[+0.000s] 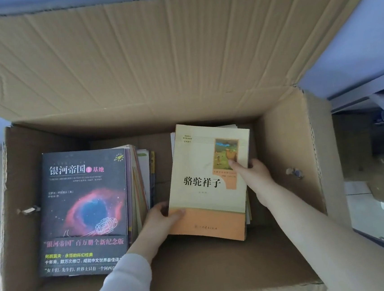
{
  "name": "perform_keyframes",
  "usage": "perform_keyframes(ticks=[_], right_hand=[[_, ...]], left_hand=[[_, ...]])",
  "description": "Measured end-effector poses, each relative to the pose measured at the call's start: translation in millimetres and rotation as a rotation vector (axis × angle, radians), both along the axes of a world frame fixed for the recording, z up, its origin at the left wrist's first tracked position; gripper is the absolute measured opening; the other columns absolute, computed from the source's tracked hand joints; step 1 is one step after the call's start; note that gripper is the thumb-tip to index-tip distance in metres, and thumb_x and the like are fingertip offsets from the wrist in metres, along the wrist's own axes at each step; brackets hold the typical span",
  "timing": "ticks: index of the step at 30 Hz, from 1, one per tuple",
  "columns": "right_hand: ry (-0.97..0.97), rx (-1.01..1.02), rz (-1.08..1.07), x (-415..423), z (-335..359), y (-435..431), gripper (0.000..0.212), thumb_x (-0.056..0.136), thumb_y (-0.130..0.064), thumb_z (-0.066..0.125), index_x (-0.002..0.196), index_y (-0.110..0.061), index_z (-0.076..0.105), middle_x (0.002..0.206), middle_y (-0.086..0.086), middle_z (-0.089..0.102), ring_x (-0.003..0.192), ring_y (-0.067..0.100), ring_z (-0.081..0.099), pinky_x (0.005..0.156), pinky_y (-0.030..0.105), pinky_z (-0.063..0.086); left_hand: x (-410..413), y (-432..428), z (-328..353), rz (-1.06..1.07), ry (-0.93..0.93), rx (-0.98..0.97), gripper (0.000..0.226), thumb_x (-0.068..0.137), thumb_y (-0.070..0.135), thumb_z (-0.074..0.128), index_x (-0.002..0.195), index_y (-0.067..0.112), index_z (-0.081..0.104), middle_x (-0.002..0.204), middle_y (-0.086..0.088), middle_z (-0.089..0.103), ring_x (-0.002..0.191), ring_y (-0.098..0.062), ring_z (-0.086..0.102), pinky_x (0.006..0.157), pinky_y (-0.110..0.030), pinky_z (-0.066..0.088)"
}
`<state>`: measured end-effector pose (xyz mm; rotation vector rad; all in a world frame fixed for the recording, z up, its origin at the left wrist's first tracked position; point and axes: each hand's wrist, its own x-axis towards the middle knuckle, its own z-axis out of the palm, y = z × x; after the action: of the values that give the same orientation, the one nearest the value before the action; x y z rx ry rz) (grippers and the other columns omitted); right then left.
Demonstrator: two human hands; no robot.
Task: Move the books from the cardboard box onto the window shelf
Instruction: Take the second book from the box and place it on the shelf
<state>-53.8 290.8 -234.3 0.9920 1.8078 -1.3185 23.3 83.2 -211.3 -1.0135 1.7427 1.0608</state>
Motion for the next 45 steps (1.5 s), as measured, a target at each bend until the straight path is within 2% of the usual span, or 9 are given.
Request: perform_keyframes(ticks=[7,17,22,26,28,31,34,38,45], right_hand=[[-0.059,-0.117,-0.143,-4.5,11.4,8.5,0.043,0.085,-0.026,0.066,0.121,-0.006,0.051,0.113,0.012,0.066,0.073,0.008,0.057,0.056,0.021,0.034],[-0.048,-0.133,-0.201,-4.9,62.9,13.3,0.021,0.083,-0.024,0.068,0.096,-0.009,0.059,0.083,0.005,0.066,0.070,0.015,0.063,0.056,0.027,0.045],[-0.051,-0.090,-0.115,-4.8,121.1,13.1,0.040,0.075,-0.025,0.076,0.108,-0.005,0.065,0.105,0.013,0.071,0.100,0.030,0.067,0.097,0.046,0.048],[-0.011,-0.121,-0.008,4.1,177.3,5.6,0.031,0.079,-0.019,0.071,0.106,-0.006,0.067,0.096,0.011,0.072,0.087,0.026,0.066,0.076,0.033,0.048],[0.011,-0.134,0.047,15.4,206.5,-1.0,0.019,0.078,-0.018,0.071,0.094,-0.009,0.070,0.084,0.008,0.073,0.088,0.027,0.063,0.080,0.035,0.044],[0.046,-0.151,0.108,42.9,248.0,-17.8,0.012,0.079,-0.016,0.070,0.090,-0.011,0.069,0.086,0.009,0.072,0.089,0.028,0.063,0.088,0.038,0.046],[0.075,-0.171,0.175,83.1,281.8,-38.4,0.011,0.080,-0.014,0.069,0.091,-0.010,0.069,0.090,0.010,0.071,0.085,0.027,0.065,0.082,0.036,0.050],[0.057,-0.179,0.315,154.2,314.5,-67.3,0.024,0.079,-0.016,0.070,0.100,-0.005,0.070,0.103,0.017,0.071,0.101,0.034,0.065,0.100,0.047,0.047],[0.051,-0.213,0.621,296.5,388.2,-160.1,0.037,0.080,-0.011,0.069,0.114,0.001,0.061,0.096,0.017,0.070,0.074,0.022,0.064,0.069,0.031,0.051]], left_hand=[[-2.0,-2.3,12.3,0.066,0.033,0.127,0.036,0.084,0.020,0.070,0.111,0.017,0.047,0.103,0.002,0.060,0.085,-0.004,0.056,0.063,-0.015,0.042],[-9.1,-3.2,54.8,0.085,-0.046,0.300,0.047,0.078,0.016,0.074,0.117,0.001,0.052,0.120,-0.020,0.064,0.109,-0.030,0.063,0.097,-0.041,0.050],[-9.4,-16.4,101.5,0.071,-0.051,0.346,0.044,0.083,0.007,0.069,0.121,0.000,0.051,0.122,-0.021,0.063,0.112,-0.030,0.062,0.099,-0.038,0.050],[6.3,-29.5,152.3,0.067,-0.025,0.362,0.027,0.084,0.006,0.068,0.108,0.007,0.055,0.115,-0.014,0.065,0.112,-0.029,0.063,0.098,-0.036,0.051],[21.3,-36.9,180.8,0.063,-0.028,0.381,0.022,0.084,0.006,0.067,0.103,0.008,0.056,0.111,-0.011,0.065,0.109,-0.028,0.064,0.093,-0.032,0.052],[60.3,-50.0,218.4,0.046,0.013,0.395,0.035,0.082,0.007,0.067,0.115,0.006,0.054,0.112,-0.008,0.066,0.103,-0.023,0.063,0.096,-0.035,0.048],[121.1,-61.7,253.3,0.144,0.097,0.396,0.021,0.085,0.005,0.065,0.103,0.011,0.055,0.095,0.001,0.063,0.086,-0.011,0.061,0.079,-0.023,0.050],[229.7,-76.2,287.5,0.274,0.188,0.390,0.025,0.082,0.009,0.069,0.102,0.014,0.055,0.104,-0.002,0.062,0.095,-0.014,0.062,0.084,-0.025,0.054],[432.7,-118.6,363.7,0.538,0.252,0.366,0.054,0.072,0.016,0.074,0.120,0.002,0.055,0.122,-0.014,0.062,0.105,-0.022,0.064,0.094,-0.030,0.052]])
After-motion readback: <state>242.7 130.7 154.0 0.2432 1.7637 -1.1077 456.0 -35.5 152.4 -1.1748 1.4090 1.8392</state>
